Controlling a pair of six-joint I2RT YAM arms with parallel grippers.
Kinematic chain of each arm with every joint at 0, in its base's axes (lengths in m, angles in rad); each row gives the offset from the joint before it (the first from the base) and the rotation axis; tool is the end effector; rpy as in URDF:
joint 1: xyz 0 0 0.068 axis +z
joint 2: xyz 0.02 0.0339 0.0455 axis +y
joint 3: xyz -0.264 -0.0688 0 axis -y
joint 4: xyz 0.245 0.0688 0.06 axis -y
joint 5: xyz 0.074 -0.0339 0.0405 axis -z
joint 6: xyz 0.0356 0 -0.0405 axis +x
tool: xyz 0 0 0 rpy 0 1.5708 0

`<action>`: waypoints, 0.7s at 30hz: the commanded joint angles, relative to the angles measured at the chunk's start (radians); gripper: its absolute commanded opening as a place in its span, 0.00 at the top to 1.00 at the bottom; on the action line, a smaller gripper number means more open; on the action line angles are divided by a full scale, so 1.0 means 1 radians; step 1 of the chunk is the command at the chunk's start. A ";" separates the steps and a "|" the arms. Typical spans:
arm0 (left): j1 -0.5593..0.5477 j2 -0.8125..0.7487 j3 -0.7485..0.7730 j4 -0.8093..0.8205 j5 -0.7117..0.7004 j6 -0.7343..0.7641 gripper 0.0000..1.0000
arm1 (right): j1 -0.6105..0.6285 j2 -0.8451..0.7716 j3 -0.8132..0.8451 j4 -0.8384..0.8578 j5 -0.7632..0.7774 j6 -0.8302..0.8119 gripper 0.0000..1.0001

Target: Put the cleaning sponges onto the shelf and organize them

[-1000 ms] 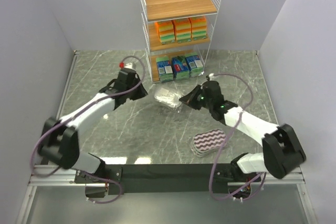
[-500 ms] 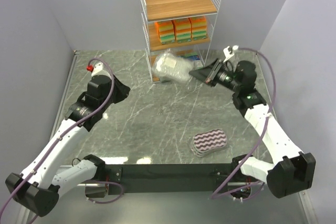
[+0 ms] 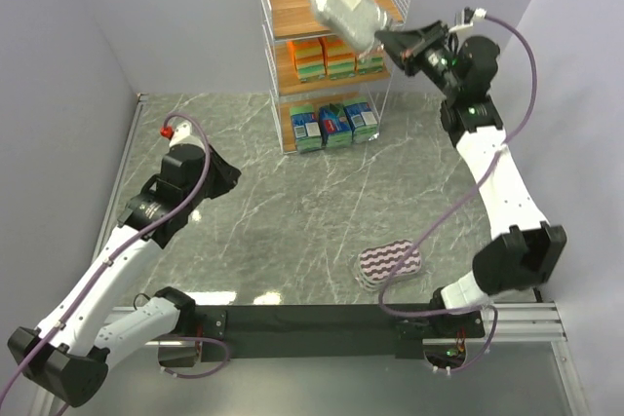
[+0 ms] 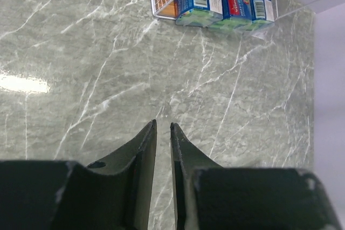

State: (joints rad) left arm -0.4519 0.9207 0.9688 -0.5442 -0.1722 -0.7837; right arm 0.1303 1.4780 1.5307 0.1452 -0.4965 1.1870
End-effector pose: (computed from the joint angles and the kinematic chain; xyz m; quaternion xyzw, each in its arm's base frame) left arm 0.1808 -0.0810 0.3434 -0.1848 0.8369 -0.2352 0.4585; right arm 0.3352 0.0610 0.4699 0.1456 0.6264 0.5821 0.4976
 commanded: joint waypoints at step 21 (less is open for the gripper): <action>0.002 -0.115 -0.047 0.006 0.063 -0.051 0.78 | 0.158 0.352 0.580 -0.298 0.582 0.171 1.00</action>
State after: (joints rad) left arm -0.4519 0.8215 0.9237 -0.5472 -0.1276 -0.8223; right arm 0.2451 1.8538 2.0567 -0.1673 -0.0574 1.3308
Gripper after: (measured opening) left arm 0.225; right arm 0.043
